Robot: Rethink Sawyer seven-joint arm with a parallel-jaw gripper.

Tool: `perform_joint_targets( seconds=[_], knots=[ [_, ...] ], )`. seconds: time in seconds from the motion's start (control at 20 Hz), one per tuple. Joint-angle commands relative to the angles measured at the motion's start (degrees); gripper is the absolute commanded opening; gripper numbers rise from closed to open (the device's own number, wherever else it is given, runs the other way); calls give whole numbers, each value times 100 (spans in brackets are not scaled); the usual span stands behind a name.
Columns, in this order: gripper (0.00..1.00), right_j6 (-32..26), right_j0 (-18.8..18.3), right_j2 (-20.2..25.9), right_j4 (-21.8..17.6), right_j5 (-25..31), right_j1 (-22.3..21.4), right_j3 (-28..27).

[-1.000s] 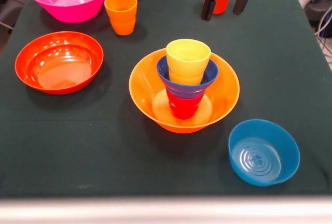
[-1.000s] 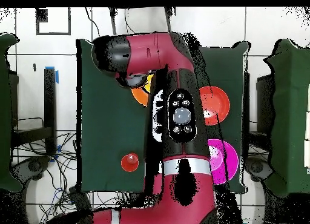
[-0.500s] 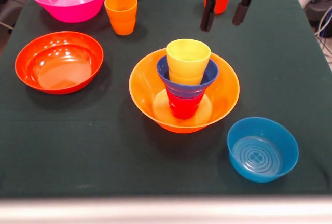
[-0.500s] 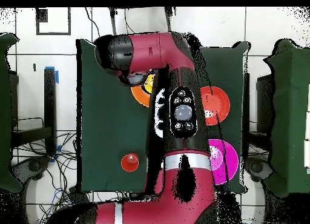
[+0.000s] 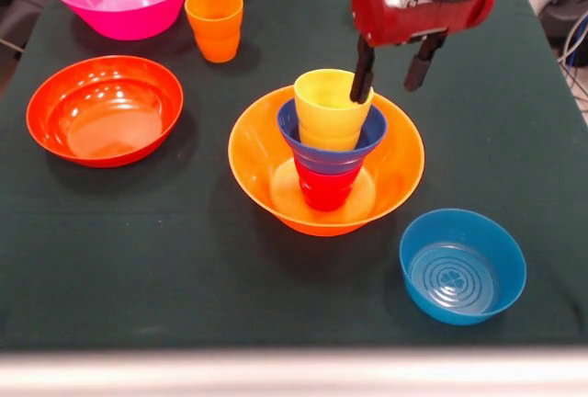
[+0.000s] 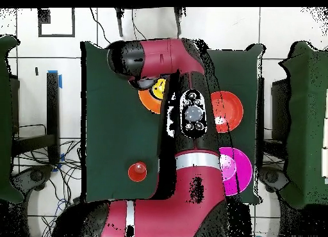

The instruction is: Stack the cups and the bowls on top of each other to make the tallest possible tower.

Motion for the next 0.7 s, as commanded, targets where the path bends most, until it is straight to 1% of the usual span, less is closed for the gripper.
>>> perform_joint_targets(
  seconds=[0.05, 0.15, 0.2, 0.4, 0.55, 0.7],
  knots=[
    [100, 469, -51, -90, -219, -33, 145, 14],
    [100, 348, -23, -135, -232, 167, 124, -2],
    [0, 291, -6, -162, -191, 276, 106, 22],
    [0, 348, 20, -218, -135, 458, 75, 43],
    [0, 381, 61, -234, -100, 626, 170, -171],
    [0, 360, 55, -231, -66, 654, 181, -204]
  ],
)
